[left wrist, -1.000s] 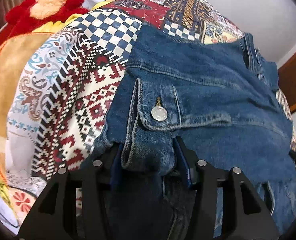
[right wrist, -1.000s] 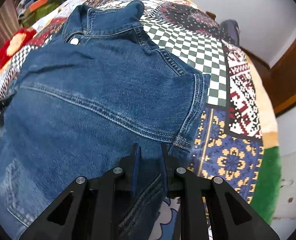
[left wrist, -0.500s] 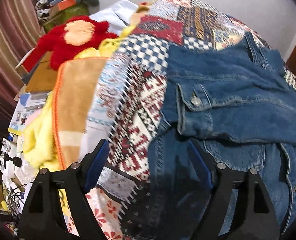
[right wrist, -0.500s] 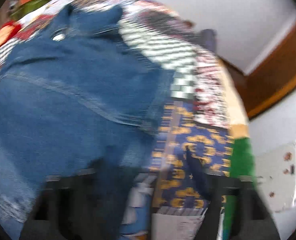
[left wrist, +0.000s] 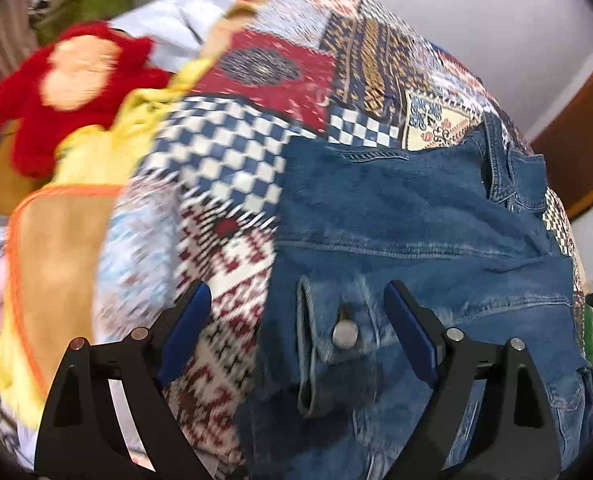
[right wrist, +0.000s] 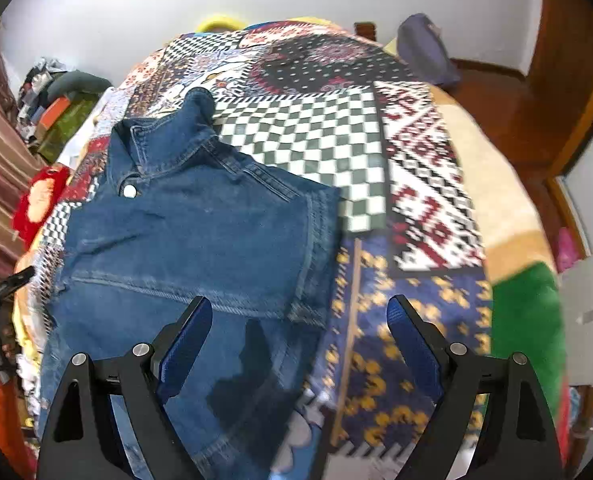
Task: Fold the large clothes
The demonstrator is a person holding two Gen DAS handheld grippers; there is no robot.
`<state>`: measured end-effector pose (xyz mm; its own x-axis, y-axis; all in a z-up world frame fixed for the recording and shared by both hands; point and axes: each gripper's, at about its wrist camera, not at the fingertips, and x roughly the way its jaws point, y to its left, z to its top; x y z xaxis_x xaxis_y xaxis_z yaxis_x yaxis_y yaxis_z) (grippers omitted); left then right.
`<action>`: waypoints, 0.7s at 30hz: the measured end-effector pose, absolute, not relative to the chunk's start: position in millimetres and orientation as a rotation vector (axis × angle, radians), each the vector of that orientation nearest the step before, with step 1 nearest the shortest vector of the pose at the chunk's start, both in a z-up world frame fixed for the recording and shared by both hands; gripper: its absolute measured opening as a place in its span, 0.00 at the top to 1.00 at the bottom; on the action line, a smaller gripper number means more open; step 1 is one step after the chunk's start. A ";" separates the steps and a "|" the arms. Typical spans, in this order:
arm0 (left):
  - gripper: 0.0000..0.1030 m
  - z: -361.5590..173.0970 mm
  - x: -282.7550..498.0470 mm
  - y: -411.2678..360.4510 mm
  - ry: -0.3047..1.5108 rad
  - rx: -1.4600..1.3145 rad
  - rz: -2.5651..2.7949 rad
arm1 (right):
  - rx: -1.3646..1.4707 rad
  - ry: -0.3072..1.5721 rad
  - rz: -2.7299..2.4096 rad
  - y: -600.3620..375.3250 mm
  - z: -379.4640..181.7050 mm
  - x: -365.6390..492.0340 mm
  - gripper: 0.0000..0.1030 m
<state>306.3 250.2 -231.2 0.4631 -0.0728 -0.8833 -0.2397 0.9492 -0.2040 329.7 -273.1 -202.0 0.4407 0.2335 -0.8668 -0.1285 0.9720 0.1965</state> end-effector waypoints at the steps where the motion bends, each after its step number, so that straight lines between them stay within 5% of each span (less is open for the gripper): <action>1: 0.14 -237.0 317.6 249.9 1.114 -0.317 0.087 | 0.105 1.095 0.230 -270.4 -205.0 334.8 0.15; 4: 0.14 -254.2 343.2 250.9 1.167 -0.298 0.084 | 0.097 1.121 0.229 -266.6 -218.5 352.0 0.18; 6: 0.14 -265.8 358.1 256.5 1.187 -0.323 0.075 | 0.108 1.153 0.231 -266.2 -230.8 363.5 0.31; 10: 0.18 -283.5 378.2 269.6 1.195 -0.395 0.082 | 0.127 1.168 0.211 -264.5 -244.0 380.7 0.41; 12: 0.19 -283.8 385.9 271.6 1.158 -0.431 0.060 | 0.134 1.167 0.222 -260.8 -244.3 389.0 0.67; 14: 0.41 -279.2 390.3 270.6 1.121 -0.437 0.040 | 0.100 1.177 0.209 -254.1 -246.9 397.1 0.83; 17: 0.74 -277.2 398.8 266.5 1.115 -0.395 0.049 | -0.001 1.131 0.208 -238.7 -243.4 397.8 0.86; 21: 0.88 -282.9 405.3 268.4 1.125 -0.387 0.093 | -0.110 1.087 0.202 -224.2 -237.1 413.3 0.87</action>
<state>405.3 268.4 -282.9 0.4353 -0.1202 -0.8922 -0.2656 0.9298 -0.2549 413.3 -224.2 -237.1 0.4495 0.1091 -0.8866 -0.2168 0.9762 0.0102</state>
